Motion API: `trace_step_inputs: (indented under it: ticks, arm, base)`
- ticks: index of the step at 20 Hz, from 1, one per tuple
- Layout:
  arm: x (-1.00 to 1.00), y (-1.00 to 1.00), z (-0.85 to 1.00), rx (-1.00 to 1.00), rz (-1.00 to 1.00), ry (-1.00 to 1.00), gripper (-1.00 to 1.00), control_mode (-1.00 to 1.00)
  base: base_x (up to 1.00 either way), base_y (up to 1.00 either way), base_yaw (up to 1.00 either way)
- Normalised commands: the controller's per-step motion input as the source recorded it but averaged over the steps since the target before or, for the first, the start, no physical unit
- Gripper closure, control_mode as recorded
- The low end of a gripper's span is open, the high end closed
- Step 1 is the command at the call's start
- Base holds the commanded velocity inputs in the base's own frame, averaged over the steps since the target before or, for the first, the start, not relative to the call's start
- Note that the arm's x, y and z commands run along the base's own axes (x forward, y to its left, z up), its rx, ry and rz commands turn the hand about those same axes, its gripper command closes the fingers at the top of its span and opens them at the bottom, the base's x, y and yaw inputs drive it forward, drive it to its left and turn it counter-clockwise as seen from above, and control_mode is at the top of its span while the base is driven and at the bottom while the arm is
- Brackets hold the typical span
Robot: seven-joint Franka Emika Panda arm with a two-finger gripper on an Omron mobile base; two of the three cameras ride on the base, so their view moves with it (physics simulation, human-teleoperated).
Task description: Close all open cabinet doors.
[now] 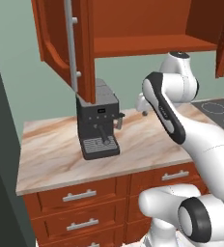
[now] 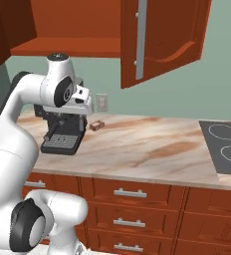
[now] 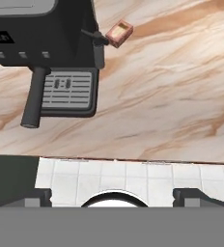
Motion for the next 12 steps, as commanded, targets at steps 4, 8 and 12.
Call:
trace_step_inputs:
  ticks: [4, 8, 12]
  arm:
    - [0.00, 0.00, 0.00, 0.00, 0.00, 0.00, -1.00, 1.00]
    - [0.00, 0.00, 0.00, 0.00, 0.00, 0.00, -1.00, 1.00]
    - [0.00, 0.00, 0.00, 0.00, 0.00, 0.00, -1.00, 1.00]
  base:
    - [0.31, 0.28, 0.16]
    - [0.36, 0.21, 0.18]
    - [0.34, 0.19, 0.14]
